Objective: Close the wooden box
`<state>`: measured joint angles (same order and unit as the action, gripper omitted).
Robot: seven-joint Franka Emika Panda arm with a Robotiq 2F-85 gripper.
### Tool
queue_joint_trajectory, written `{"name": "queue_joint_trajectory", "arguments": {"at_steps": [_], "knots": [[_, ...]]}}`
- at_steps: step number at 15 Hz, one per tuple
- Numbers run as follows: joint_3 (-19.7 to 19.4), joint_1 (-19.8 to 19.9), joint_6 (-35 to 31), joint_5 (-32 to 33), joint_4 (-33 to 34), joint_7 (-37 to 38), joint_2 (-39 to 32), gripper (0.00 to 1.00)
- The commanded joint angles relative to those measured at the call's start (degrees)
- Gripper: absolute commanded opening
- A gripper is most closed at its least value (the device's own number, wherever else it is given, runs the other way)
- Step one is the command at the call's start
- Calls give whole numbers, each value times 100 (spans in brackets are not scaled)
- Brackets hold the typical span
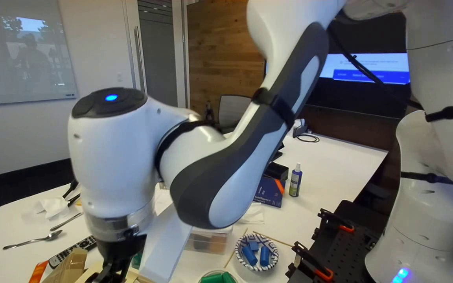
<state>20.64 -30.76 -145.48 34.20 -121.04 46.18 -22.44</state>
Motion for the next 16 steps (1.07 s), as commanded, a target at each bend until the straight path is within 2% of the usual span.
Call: {"name": "queue_joint_trajectory", "arguments": {"at_steps": [1,4,7,12,16], "knots": [[-755,-843,-175,319,1382,398,-1365,100],[-1283,-1343,-425,22,2449,240,-2308,100],[-1691,-1635,-495,-439,3527,77,-3132,100],[-2061,-1754,-300,-1454,5161,-240,-4199,100],[-2283,-1732,-200,-1969,6024,-301,-4773,100]]}}
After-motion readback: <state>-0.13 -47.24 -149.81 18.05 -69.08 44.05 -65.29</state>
